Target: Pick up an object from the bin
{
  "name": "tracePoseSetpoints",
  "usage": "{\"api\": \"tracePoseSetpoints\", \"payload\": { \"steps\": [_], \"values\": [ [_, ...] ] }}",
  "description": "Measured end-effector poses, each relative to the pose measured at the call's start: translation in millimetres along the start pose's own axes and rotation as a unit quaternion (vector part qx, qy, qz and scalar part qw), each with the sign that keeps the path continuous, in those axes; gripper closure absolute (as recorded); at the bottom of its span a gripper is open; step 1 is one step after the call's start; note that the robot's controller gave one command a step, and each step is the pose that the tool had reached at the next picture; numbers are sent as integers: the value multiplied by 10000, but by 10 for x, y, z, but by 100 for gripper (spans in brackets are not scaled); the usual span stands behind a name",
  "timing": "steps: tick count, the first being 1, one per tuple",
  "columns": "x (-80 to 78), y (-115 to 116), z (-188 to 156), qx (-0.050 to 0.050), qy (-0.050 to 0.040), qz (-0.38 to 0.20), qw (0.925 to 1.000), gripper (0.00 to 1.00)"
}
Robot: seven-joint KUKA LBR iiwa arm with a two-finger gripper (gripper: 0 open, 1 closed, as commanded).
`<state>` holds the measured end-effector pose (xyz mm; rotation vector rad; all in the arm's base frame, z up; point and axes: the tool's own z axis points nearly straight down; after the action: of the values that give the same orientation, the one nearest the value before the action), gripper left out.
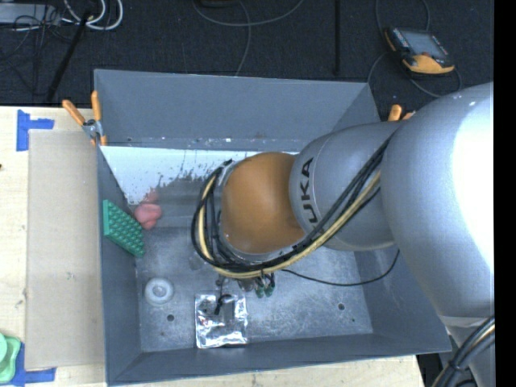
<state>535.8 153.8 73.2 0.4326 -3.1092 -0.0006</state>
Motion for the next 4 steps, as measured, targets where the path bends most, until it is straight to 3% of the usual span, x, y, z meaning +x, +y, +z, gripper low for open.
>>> {"api": "tracePoseSetpoints", "payload": {
  "steps": [1,2,3,4],
  "values": [
    [262,-25,41,0,6,30,10000,0],
    [251,-25,38,0,-4,54,10000,100],
    [247,-23,35,-1,-12,59,10000,0],
    [251,-24,38,-1,-5,63,10000,100]
  ]
}}
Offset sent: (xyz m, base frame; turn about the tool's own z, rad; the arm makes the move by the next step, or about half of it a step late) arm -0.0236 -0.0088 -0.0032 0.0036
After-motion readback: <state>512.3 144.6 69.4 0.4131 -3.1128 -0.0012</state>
